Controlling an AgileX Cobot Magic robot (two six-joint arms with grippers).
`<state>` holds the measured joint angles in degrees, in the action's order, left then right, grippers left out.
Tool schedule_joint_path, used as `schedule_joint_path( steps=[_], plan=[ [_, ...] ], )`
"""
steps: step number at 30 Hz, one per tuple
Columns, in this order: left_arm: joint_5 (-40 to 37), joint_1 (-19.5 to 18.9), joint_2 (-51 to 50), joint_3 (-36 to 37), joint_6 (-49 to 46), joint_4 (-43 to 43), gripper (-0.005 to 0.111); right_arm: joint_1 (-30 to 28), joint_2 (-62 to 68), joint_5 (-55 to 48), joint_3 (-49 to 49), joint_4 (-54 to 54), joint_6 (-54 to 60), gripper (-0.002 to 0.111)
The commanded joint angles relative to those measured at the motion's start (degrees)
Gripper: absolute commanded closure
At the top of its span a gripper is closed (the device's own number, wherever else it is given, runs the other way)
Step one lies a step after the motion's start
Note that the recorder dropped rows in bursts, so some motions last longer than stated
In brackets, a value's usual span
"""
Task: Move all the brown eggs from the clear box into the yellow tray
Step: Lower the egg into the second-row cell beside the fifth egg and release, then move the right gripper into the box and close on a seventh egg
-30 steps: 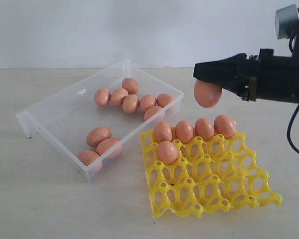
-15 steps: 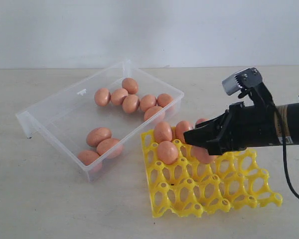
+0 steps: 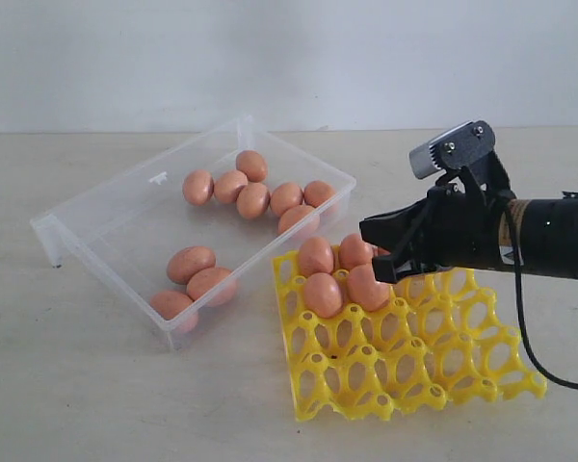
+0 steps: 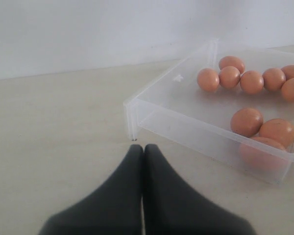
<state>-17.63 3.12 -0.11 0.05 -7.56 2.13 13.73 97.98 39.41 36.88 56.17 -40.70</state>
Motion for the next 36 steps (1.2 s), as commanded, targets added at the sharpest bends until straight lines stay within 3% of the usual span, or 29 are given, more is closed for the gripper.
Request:
schedule_joint_path(
  steps=[1,8,15,19,25,29,32,36],
  plan=[
    [0.2,-0.2,0.1,-0.1,0.0,-0.1,0.111,0.3,0.6,0.9,0.0,-0.1,0.6,0.109],
    [0.2,-0.2,0.1,-0.1,0.0,-0.1,0.111,0.3,0.4,5.4,0.0,-2.3,1.7,0.109],
    [0.2,-0.2,0.1,-0.1,0.0,-0.1,0.111,0.8,-5.8,23.5,0.8,-3.3,2.1,0.109],
    [0.2,-0.2,0.1,-0.1,0.0,-0.1,0.111,5.1,-14.2,15.3,6.3,-3.3,1.6,0.109],
    [0.2,-0.2,0.1,-0.1,0.0,-0.1,0.111,21.3,-21.7,-22.5,19.8,-3.2,1.9,0.109],
    [0.2,-0.2,0.1,-0.1,0.0,-0.1,0.111,30.9,-17.9,-62.7,30.4,-3.3,2.0,0.109],
    [0.2,-0.2,0.1,-0.1,0.0,-0.1,0.111,31.9,-11.6,-89.0,38.1,-11.0,11.5,0.109],
    [0.2,-0.2,0.1,-0.1,0.0,-0.1,0.111,30.0,-3.9,-105.9,48.2,-34.2,31.9,0.109]
  ],
)
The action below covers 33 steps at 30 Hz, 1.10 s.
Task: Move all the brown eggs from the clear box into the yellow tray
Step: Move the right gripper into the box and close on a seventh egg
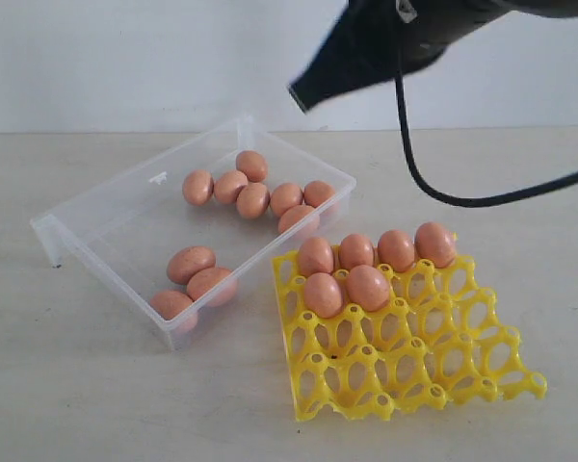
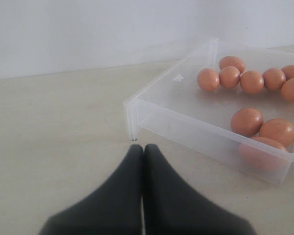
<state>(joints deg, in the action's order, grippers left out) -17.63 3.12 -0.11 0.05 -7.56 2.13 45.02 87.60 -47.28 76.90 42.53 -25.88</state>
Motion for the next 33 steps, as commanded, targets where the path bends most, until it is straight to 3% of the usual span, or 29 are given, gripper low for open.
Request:
schedule_joint_path(
  steps=[1,4,8,12,21,26,33],
  plan=[
    [0.2,-0.2,0.1,-0.1,0.0,-0.1,0.111,-1.5,8.1,-21.0,10.4,-26.2,20.9,0.109],
    [0.2,-0.2,0.1,-0.1,0.0,-0.1,0.111,-1.6,11.4,-20.6,15.2,-40.1,29.8,0.109],
    [0.2,-0.2,0.1,-0.1,0.0,-0.1,0.111,-1.6,14.9,-17.1,19.4,-56.0,33.2,0.109],
    [0.2,-0.2,0.1,-0.1,0.0,-0.1,0.111,-1.6,19.6,-20.4,24.6,-65.1,35.4,0.109],
    [0.2,-0.2,0.1,-0.1,0.0,-0.1,0.111,-1.6,28.0,-22.7,34.9,-68.1,35.4,0.109],
    [0.2,-0.2,0.1,-0.1,0.0,-0.1,0.111,-1.6,29.1,-22.7,35.7,-66.0,37.5,0.109],
    [0.2,-0.2,0.1,-0.1,0.0,-0.1,0.111,-1.5,31.7,-6.5,35.7,-63.3,45.8,0.109]
  ],
)
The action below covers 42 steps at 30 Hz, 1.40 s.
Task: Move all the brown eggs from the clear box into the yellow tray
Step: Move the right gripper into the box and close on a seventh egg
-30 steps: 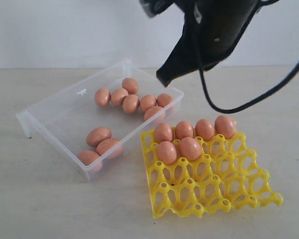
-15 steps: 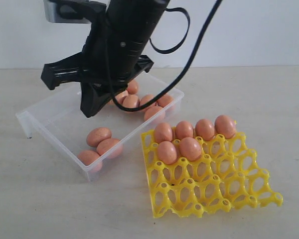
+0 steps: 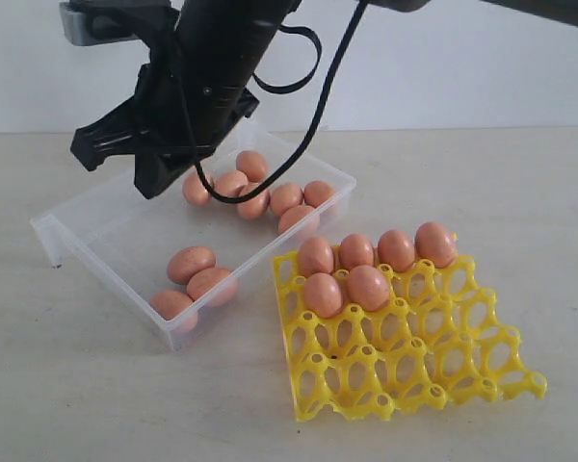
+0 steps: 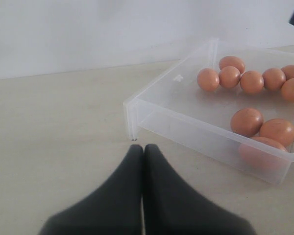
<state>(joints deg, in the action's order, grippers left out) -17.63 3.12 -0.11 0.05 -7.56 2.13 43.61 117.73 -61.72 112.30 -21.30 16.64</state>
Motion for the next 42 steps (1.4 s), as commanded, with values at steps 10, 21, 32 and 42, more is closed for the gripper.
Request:
schedule_joint_path(
  steps=[10,21,32,42],
  plan=[
    [0.3,-0.2,0.1,-0.1,0.0,-0.1,0.111,-0.1,12.2,4.5,0.3,5.7,2.3,0.108],
    [0.3,-0.2,0.1,-0.1,0.0,-0.1,0.111,0.4,12.8,10.1,0.3,6.6,40.1,0.044],
    [0.3,-0.2,0.1,-0.1,0.0,-0.1,0.111,0.4,15.9,15.2,0.3,8.3,38.7,0.045],
    [0.3,-0.2,0.1,-0.1,0.0,-0.1,0.111,0.2,18.9,15.2,0.3,8.6,37.9,0.045]
  ],
)
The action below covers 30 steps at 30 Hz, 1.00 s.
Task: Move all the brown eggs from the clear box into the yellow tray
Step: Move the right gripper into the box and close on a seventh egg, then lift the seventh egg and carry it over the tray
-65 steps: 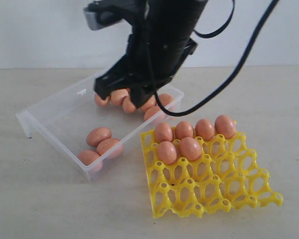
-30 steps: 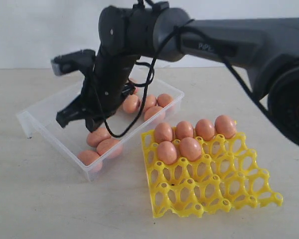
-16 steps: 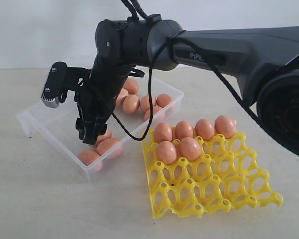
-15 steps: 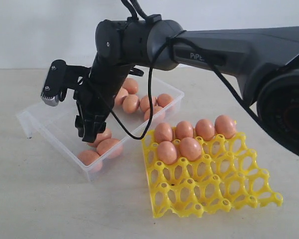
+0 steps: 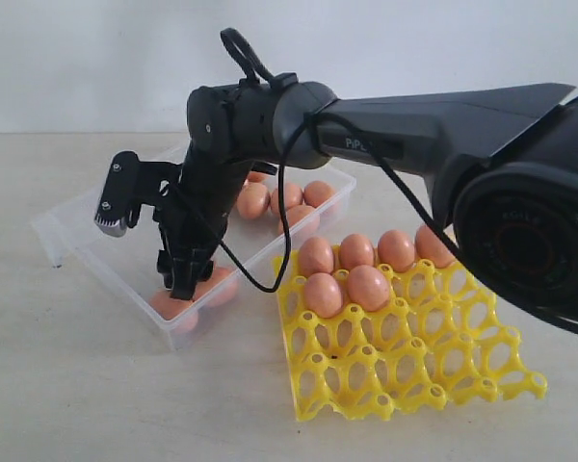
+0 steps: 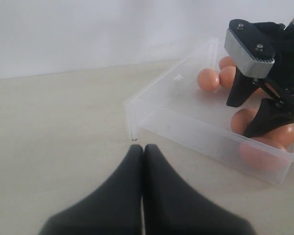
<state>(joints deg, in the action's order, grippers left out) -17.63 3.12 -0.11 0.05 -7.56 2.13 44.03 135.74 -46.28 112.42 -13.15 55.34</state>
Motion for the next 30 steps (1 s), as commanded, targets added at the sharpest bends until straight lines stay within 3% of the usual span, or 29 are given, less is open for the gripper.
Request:
schedule_joint_path(
  steps=[1,9,12,15,30],
  plan=[
    [0.3,-0.2,0.1,-0.1,0.0,-0.1,0.111,-0.2,1.5,-0.3,0.2,0.6,-1.6,0.045],
    [0.3,-0.2,0.1,-0.1,0.0,-0.1,0.111,-0.2,2.7,2.5,0.2,2.1,-9.6,0.048],
    [0.3,-0.2,0.1,-0.1,0.0,-0.1,0.111,-0.2,2.8,3.6,0.2,2.8,-14.2,0.071],
    [0.3,-0.2,0.1,-0.1,0.0,-0.1,0.111,-0.2,2.8,4.4,0.2,3.2,-18.6,0.108],
    [0.3,-0.2,0.1,-0.1,0.0,-0.1,0.111,-0.2,-2.2,5.0,0.2,1.2,-38.6,0.109]
  ],
)
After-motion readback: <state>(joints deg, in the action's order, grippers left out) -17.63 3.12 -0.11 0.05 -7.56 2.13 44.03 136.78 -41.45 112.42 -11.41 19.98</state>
